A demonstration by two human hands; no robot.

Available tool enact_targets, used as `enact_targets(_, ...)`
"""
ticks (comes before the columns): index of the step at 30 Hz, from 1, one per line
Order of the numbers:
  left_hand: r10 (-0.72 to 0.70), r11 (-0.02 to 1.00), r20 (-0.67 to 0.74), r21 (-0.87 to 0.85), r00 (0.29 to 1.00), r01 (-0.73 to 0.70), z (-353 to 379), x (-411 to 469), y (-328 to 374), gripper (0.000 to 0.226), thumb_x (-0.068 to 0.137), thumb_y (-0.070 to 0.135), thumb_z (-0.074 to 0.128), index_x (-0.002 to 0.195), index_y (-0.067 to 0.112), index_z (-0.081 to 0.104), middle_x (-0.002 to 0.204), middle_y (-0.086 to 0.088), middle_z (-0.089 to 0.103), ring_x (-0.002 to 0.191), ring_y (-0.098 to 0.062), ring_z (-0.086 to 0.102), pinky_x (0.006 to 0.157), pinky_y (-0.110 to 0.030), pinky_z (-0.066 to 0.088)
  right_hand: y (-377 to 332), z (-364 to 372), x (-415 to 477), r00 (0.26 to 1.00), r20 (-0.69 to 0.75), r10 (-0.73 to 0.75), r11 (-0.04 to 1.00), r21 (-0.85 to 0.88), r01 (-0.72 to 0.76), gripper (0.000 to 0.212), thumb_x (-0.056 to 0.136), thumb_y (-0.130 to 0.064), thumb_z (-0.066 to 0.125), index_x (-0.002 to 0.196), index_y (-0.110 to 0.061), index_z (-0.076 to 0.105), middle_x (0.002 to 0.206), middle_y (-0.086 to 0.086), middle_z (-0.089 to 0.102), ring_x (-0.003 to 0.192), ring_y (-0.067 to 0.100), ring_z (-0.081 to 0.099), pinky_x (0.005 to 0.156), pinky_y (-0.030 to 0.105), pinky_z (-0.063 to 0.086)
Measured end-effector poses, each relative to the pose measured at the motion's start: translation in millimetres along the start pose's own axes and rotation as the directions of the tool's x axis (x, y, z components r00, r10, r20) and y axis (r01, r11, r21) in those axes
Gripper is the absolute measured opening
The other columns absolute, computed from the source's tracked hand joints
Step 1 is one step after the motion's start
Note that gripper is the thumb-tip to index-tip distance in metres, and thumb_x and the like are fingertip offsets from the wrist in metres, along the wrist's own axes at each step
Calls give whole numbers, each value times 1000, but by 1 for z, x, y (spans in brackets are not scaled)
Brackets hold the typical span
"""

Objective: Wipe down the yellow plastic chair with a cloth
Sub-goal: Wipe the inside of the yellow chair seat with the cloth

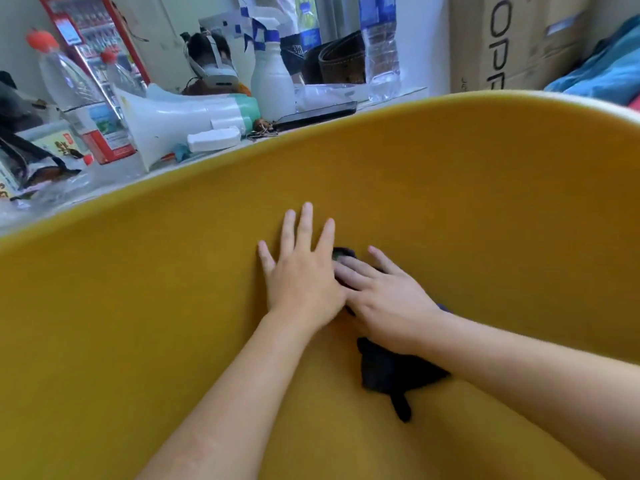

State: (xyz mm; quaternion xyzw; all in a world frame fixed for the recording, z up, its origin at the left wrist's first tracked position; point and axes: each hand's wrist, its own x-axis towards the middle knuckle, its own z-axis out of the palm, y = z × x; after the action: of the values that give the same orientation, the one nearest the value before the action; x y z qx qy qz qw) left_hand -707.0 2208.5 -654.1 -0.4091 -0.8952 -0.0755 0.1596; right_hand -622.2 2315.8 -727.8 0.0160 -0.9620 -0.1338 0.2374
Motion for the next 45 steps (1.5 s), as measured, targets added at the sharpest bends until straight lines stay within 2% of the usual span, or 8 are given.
enact_targets(7, -4, 999, 122, 38, 993, -1, 44, -38, 17, 83, 86, 24, 47, 151, 27, -6, 157, 1, -25, 143, -24, -25, 113, -63, 3, 119, -79, 61, 816, -345, 464, 842, -115, -528, 57, 90, -18, 47, 145, -9, 37, 156, 19, 26, 145, 36, 22, 117, 52, 15)
enact_targets(14, 4, 1000, 115, -17, 993, -3, 36, -44, 12, 67, 85, 26, 45, 147, 28, 20, 161, 3, -10, 147, -18, -14, 113, -61, 8, 40, -26, 3, 995, -9, 96, 989, -113, -96, 55, 78, -28, 34, 120, -12, 66, 135, 15, 58, 124, 30, 56, 104, 55, 38)
enact_targets(20, -34, 989, 164, -139, 986, 58, 30, -40, 21, 64, 91, 27, 42, 149, 32, 15, 160, 6, -10, 147, -17, -13, 115, -58, 12, 109, -68, 39, 861, -271, 431, 865, -148, -479, 54, 87, -17, 45, 140, -8, 45, 154, 18, 31, 144, 33, 27, 115, 52, 19)
enact_targets(27, 8, 954, 212, -293, 977, 55, 29, -51, 20, 63, 88, 24, 44, 148, 20, 23, 160, -1, 13, 146, -17, 8, 116, -39, 22, 48, -34, -1, 997, -18, 80, 997, 2, -80, 50, 71, -28, 31, 99, -21, 73, 122, 4, 67, 113, 22, 64, 92, 45, 50)
enact_targets(37, 143, 815, 222, -580, 964, 12, 27, -58, 50, 64, 91, 28, 49, 149, 27, 22, 157, 6, 19, 143, -9, 15, 114, -23, 16, 40, -33, -30, 943, -31, 332, 936, 136, -325, 37, 72, -21, 50, 98, -17, 75, 124, 6, 66, 119, 25, 59, 97, 39, 46)
enact_targets(40, 100, 566, 389, -779, 916, 269, 25, -75, 50, 75, 82, 41, 61, 145, 44, 19, 142, 8, 43, 132, -8, 39, 101, -23, 34, 30, -54, -29, 824, 269, 499, 618, 556, -556, 31, 82, -14, 58, 109, -20, 73, 126, 2, 66, 117, 16, 60, 100, 31, 44)
enact_targets(43, 67, 224, 426, -888, 902, 403, 10, -89, 44, 82, 59, 55, 72, 132, 46, 36, 116, 10, 65, 107, -4, 61, 94, -29, 49, 37, -94, -29, 659, 637, 400, -292, 770, -568, 19, 94, -15, 57, 103, -8, 72, 99, 15, 73, 81, 21, 68, 79, 34, 55)
enact_targets(45, 66, 90, 421, -905, 905, 415, 2, -95, 42, 65, 60, 48, 75, 120, 35, 53, 103, 4, 72, 95, -11, 69, 89, -35, 54, 27, -116, -38, 686, 656, 315, -522, 723, -451, 26, 97, -23, 53, 101, -2, 67, 89, 17, 71, 73, 24, 68, 70, 34, 58)
